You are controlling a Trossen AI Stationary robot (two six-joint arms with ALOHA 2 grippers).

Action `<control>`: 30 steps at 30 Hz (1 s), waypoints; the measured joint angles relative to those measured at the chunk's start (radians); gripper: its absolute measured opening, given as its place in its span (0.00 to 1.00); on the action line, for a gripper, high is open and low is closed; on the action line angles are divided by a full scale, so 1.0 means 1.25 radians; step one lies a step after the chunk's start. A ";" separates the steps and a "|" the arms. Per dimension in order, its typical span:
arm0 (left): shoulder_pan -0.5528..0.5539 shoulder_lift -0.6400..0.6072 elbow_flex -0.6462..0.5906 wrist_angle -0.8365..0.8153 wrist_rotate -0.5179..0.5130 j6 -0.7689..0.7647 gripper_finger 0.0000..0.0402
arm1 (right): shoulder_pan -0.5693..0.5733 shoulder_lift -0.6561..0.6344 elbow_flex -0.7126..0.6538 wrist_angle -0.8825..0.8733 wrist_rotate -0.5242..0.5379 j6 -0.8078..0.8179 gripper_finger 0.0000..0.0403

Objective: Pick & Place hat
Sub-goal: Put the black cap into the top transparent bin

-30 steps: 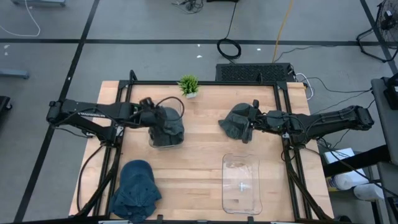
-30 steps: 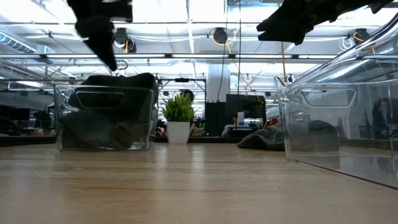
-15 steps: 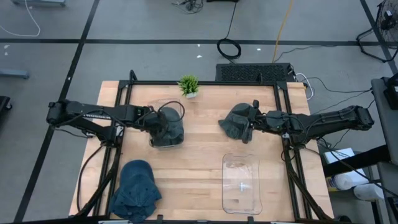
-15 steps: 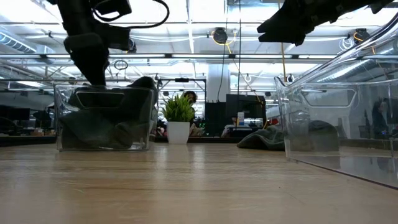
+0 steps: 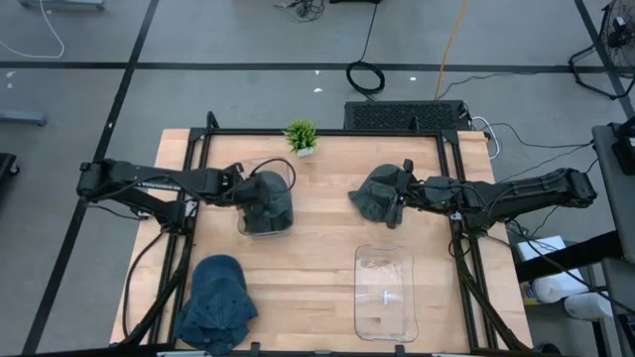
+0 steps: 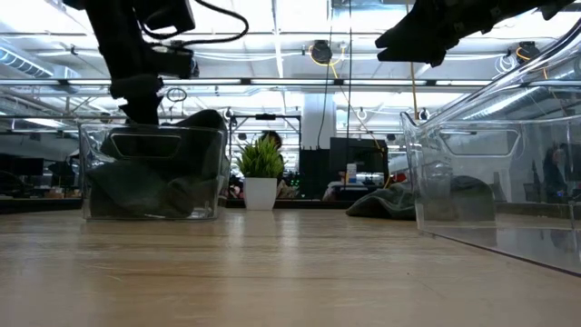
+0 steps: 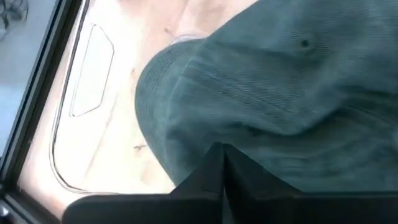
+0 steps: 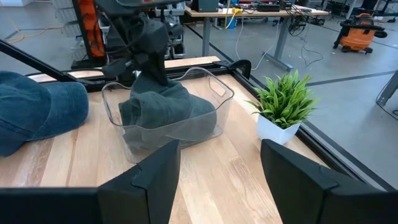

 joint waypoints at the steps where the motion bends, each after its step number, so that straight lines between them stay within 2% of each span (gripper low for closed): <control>1: 0.004 0.007 0.000 0.001 0.006 -0.004 0.01 | 0.000 0.000 0.000 0.001 0.000 0.000 0.53; 9: 0.041 0.126 0.000 0.005 0.118 -0.013 0.01 | 0.000 0.000 0.000 0.000 0.000 0.006 0.53; 14: 0.053 0.192 0.002 0.049 0.217 0.025 0.03 | 0.000 0.000 0.000 0.000 0.000 0.006 0.53; 17: 0.053 0.206 0.001 0.060 0.218 0.056 0.02 | 0.000 0.000 0.000 -0.001 0.000 0.006 0.53; 21: 0.052 0.191 0.000 0.051 0.195 0.086 0.01 | 0.000 0.000 0.000 -0.002 0.000 0.006 0.53; 30: 0.050 0.034 0.000 0.047 0.185 0.089 0.06 | 0.000 0.000 0.000 -0.036 0.000 0.000 0.53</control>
